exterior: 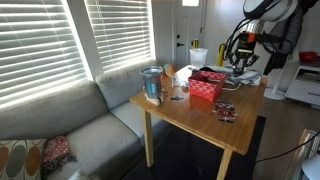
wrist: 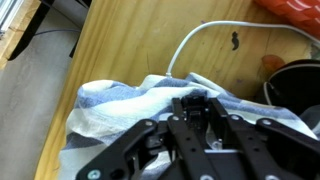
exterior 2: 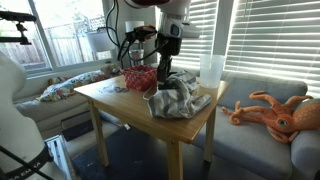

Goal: Pick up the toy car from the towel and put it in the red basket.

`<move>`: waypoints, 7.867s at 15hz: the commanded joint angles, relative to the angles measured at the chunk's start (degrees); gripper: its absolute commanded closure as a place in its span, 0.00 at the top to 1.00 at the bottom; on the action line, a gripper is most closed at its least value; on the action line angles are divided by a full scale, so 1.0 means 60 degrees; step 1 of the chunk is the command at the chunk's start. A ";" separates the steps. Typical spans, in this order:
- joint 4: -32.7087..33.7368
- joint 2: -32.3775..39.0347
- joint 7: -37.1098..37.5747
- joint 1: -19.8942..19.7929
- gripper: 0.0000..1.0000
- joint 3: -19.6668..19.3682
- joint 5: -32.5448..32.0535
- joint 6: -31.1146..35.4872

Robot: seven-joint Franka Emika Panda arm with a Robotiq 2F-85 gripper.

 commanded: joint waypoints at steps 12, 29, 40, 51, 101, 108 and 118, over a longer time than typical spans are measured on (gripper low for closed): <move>0.0431 0.0399 0.0224 0.0039 0.42 -0.0178 -0.0150 -0.0168; 0.0372 0.0026 -0.0057 -0.0181 0.18 -0.0652 -0.0197 -0.0660; 0.0581 0.0571 0.0320 -0.0070 0.05 -0.0433 -0.0340 -0.0774; 0.0711 0.0933 0.0554 0.0015 0.21 -0.0419 -0.0246 -0.0416; 0.0666 -0.2312 -0.0143 0.1708 0.07 0.1475 0.0750 -0.1677; 0.0516 -0.1563 0.0439 0.2029 0.07 0.2070 0.1248 -0.0747; 0.0496 -0.0458 0.0656 0.2220 0.07 0.2086 0.1238 0.0350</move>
